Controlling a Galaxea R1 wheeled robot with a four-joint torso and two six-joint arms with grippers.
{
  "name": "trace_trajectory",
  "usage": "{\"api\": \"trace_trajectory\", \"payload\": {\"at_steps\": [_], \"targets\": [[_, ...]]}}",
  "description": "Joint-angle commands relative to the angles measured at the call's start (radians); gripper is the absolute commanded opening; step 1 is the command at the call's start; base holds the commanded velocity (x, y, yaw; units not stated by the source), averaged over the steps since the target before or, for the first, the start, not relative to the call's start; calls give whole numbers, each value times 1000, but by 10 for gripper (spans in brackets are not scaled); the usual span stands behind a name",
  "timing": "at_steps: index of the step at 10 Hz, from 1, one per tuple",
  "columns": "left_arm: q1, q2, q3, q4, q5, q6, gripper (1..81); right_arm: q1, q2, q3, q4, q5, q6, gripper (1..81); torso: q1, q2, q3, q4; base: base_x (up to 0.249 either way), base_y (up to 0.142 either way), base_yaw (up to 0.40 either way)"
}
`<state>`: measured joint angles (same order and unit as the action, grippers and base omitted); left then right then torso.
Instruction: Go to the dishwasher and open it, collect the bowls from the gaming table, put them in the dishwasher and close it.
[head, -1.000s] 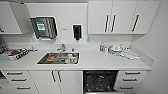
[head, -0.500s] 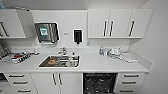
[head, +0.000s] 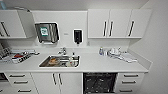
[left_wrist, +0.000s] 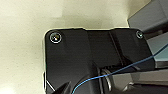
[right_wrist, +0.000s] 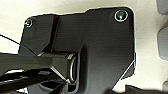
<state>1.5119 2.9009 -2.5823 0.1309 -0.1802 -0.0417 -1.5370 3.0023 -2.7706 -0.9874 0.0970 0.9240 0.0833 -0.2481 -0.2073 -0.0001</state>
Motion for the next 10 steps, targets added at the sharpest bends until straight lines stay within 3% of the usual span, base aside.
{"api": "trace_trajectory", "payload": {"at_steps": [1, 2, 3, 5, 6, 7, 8, 10], "targets": [[-40, -9, 1, 9, 44, 3, 811, 44, -7, 0, -8, -40, -2, 811, -63, 98, 0, 0, 0, 0, 0], [-40, -9, 2, 9, 44, 3, 811, 42, -6, 0, -8, -40, -2, 811, -80, 123, 0, 0, 0, 0, 0], [-38, -9, 2, 9, 44, 3, 811, 44, -6, 0, -7, -40, -2, 811, -35, 53, 0, 0, 0, 0, 0], [-38, -6, 2, 9, 44, 3, 811, 40, -7, 0, -8, -34, -2, 811, -57, 85, 0, 0, 0, 0, 0], [-38, -8, 1, 7, 44, 3, 811, 40, -7, 0, -8, -33, -2, 811, -62, 94, 59, 0, 0, 0, 0], [-38, -6, 1, 3, 44, 3, 811, 40, -7, 0, -8, -33, -2, 811, -63, 95, 67, 0, 0, 0, 0], [-38, -4, 1, 1, 44, 3, 811, 40, -6, 0, -8, -33, -2, 811, -62, 95, 24, 0, 0, 0, 0], [-38, 3, -1, 1, 44, 5, 811, 44, -3, 0, -7, -43, -1, 811, -64, 95, 52, 0, 0, 0, 0]]}}
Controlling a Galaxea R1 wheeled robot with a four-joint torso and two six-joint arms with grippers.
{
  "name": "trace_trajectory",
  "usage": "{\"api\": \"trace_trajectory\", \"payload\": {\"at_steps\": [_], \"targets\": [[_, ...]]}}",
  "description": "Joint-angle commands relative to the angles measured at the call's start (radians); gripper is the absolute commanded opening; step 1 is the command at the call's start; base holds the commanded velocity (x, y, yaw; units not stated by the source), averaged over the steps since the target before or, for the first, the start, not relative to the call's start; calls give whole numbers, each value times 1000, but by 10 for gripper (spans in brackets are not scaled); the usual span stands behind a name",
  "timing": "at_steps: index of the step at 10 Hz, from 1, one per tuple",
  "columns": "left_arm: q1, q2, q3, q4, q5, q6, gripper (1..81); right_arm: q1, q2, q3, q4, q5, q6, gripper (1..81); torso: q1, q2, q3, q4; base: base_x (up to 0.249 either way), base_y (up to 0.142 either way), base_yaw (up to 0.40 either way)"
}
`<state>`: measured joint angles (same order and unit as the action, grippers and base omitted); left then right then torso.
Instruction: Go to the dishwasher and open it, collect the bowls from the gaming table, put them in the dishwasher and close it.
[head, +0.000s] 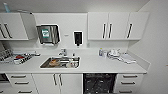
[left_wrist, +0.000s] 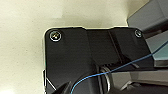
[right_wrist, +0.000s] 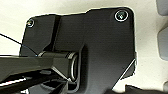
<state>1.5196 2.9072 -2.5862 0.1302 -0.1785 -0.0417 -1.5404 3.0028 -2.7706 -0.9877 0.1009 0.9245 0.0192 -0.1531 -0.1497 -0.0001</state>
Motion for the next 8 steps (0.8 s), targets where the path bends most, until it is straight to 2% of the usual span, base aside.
{"api": "trace_trajectory", "payload": {"at_steps": [1, 5, 8], "targets": [[-46, -2, -3, 2, 42, 3, 811, 47, 0, 2, -5, -49, -1, 811, 0, 0, 0, 0, 0, 0, 0], [-46, 3, -22, 2, 40, 3, 811, 48, 20, -6, -3, -92, 1, 811, 0, 0, -1, 0, 0, 0, 0], [-46, 3, -22, 0, 40, 3, 811, 48, 20, -3, -5, -93, -1, 811, 0, 0, -1, 0, 0, 0, 0]]}}
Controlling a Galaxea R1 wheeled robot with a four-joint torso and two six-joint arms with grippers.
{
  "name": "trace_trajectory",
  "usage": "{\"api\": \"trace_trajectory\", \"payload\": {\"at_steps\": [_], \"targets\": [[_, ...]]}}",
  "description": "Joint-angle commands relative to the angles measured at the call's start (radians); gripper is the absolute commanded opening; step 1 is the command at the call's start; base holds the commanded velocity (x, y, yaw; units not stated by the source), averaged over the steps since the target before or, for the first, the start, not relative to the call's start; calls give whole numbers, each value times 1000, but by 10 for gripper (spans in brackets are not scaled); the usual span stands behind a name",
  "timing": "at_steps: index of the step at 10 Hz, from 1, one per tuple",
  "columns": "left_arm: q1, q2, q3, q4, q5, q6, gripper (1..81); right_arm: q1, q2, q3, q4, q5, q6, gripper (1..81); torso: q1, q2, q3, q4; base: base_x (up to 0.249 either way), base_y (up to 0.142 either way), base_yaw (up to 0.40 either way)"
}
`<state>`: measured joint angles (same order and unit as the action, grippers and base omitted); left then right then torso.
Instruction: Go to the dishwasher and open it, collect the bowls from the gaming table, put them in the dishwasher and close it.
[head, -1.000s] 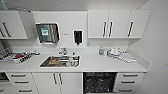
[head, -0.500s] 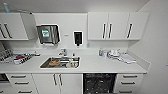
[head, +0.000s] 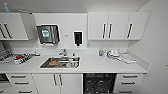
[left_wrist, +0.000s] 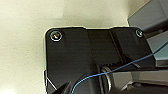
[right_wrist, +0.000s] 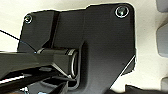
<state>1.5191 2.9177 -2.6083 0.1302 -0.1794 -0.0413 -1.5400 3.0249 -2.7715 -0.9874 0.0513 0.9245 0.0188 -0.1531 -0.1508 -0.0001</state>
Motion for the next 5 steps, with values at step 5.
{"api": "trace_trajectory", "payload": {"at_steps": [5], "targets": [[-46, -14, 0, 3, 43, 3, 811, 47, -2, 0, -7, -44, -3, 811, 0, 0, 0, 0, 0, 0, 0]]}}
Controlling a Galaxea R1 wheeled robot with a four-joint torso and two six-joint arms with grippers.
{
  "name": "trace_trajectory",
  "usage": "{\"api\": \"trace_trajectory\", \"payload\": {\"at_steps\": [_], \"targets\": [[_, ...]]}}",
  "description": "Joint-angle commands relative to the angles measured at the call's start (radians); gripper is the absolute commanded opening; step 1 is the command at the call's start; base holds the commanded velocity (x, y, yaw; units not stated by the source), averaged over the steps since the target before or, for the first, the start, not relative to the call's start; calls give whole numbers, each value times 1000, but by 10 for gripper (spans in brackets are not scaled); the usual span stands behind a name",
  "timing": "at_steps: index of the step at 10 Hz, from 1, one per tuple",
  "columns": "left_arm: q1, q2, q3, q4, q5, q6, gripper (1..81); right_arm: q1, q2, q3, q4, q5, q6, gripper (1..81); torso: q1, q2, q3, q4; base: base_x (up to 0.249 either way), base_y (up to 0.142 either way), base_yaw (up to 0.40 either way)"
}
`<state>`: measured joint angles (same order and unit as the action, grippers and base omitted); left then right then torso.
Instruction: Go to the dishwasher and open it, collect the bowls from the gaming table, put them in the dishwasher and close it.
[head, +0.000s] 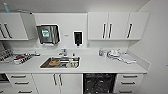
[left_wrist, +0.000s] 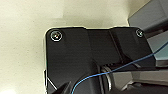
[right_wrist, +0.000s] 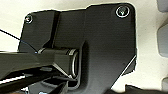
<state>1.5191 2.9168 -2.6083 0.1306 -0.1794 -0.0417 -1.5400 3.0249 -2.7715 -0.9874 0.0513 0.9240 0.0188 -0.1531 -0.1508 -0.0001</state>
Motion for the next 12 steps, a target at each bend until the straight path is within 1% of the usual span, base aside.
{"api": "trace_trajectory", "payload": {"at_steps": [1, 2, 5, 8, 9, 12], "targets": [[-46, -11, 0, 6, 41, 3, 811, 47, -2, 0, -7, -44, -2, 811, 0, 0, 0, 0, 0, 0, 147], [-46, -14, -1, 1, 41, 3, 811, 47, -2, 0, -7, -44, -2, 811, 0, 0, 0, 0, 0, 0, 300], [-46, -14, -1, 9, 41, 3, 811, 50, -4, -5, -10, -44, -8, 811, 0, 0, 0, 0, 0, 0, 354], [-53, -17, -7, 7, 40, 3, 811, 56, -1, 1, -8, -44, -51, 811, 0, 0, 0, 0, 0, 0, 361], [-55, -14, -18, 6, 38, 3, 811, 54, 1, 1, -10, -44, -51, 811, -1, 0, 0, 0, 0, 0, 361], [-55, -8, -27, -3, 40, 2, 811, 36, 8, -6, 26, -42, -51, 811, -1, 0, 0, 0, 0, 0, 361]]}}
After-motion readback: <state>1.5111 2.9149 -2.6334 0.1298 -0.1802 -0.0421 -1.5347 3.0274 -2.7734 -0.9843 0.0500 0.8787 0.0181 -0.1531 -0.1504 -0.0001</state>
